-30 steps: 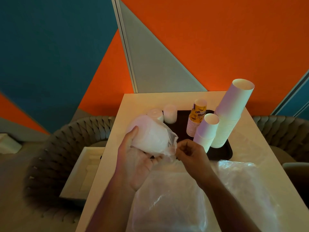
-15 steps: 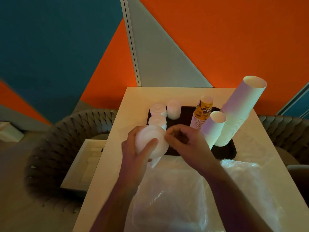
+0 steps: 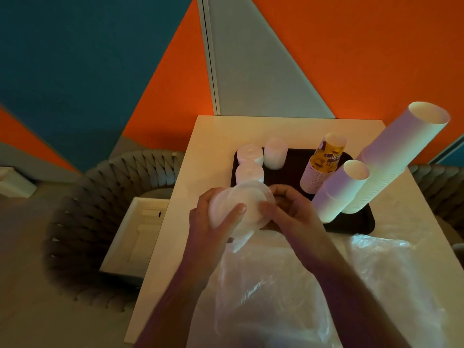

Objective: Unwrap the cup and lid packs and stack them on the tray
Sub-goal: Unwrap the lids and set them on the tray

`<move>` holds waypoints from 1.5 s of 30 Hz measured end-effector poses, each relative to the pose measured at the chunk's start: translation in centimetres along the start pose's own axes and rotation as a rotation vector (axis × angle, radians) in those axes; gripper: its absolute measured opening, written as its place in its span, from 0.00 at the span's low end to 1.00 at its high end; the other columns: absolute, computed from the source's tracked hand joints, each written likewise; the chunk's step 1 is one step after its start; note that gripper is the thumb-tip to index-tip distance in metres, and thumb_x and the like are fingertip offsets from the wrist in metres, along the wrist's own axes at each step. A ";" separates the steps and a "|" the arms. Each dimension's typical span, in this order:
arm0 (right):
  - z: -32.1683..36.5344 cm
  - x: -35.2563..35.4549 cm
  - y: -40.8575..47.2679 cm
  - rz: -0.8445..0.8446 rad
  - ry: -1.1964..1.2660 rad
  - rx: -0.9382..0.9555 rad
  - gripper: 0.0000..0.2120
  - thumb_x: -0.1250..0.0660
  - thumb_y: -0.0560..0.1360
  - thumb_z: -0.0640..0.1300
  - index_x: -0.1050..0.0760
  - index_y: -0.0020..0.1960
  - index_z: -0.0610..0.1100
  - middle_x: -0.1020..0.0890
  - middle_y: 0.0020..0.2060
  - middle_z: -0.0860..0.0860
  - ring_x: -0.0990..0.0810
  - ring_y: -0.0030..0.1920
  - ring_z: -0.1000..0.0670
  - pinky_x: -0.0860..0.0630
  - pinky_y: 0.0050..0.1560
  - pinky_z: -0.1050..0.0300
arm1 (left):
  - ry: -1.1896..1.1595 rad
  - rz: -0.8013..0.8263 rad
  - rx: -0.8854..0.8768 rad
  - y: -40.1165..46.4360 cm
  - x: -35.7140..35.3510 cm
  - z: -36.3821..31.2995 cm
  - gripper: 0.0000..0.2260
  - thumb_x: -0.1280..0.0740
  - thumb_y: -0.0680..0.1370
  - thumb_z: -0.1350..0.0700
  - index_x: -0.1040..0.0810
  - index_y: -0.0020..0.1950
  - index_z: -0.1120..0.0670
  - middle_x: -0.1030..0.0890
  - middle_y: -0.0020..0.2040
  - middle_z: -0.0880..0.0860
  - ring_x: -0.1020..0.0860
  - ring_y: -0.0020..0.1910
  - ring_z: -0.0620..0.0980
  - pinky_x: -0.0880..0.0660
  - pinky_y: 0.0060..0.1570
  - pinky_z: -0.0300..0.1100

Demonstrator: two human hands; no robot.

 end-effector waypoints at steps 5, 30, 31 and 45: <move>-2.2 0.8 1.3 -0.059 0.251 -0.062 0.09 0.31 0.77 0.42 0.20 0.57 0.41 0.14 0.50 0.44 0.15 0.48 0.46 0.17 0.47 0.56 | -0.046 0.019 0.071 0.5 1.3 1.3 0.23 0.30 0.70 0.35 0.29 0.64 0.33 0.27 0.66 0.44 0.25 0.62 0.45 0.17 0.45 0.47; -6.1 1.7 6.8 -0.180 -0.701 -0.075 0.15 0.35 0.82 0.44 0.26 0.68 0.51 0.21 0.62 0.51 0.20 0.57 0.52 0.22 0.52 0.59 | -0.037 -0.007 0.065 0.2 5.9 2.3 0.20 0.32 0.71 0.40 0.29 0.62 0.30 0.27 0.65 0.44 0.25 0.62 0.47 0.18 0.41 0.42; -4.0 0.7 5.9 -0.196 -0.563 -0.031 0.11 0.34 0.81 0.43 0.22 0.63 0.51 0.17 0.54 0.52 0.18 0.51 0.52 0.21 0.48 0.60 | -0.016 0.002 0.060 0.2 5.9 2.2 0.21 0.32 0.71 0.39 0.29 0.63 0.31 0.27 0.65 0.45 0.26 0.62 0.47 0.18 0.41 0.42; 3.9 -9.3 -0.6 -0.049 -0.517 0.265 0.05 0.25 0.75 0.42 0.17 0.44 0.51 0.16 0.37 0.55 0.20 0.38 0.53 0.22 0.43 0.56 | 0.084 0.124 -0.130 0.7 8.6 -0.7 0.30 0.33 0.67 0.32 0.29 0.67 0.37 0.28 0.66 0.47 0.26 0.59 0.37 0.26 0.47 0.25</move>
Point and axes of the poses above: each hand's wrist, its own y-axis towards the middle knuckle, its own x-axis out of the back of the hand, z = x × y, the point moved 7 cm from there along y, towards the middle knuckle
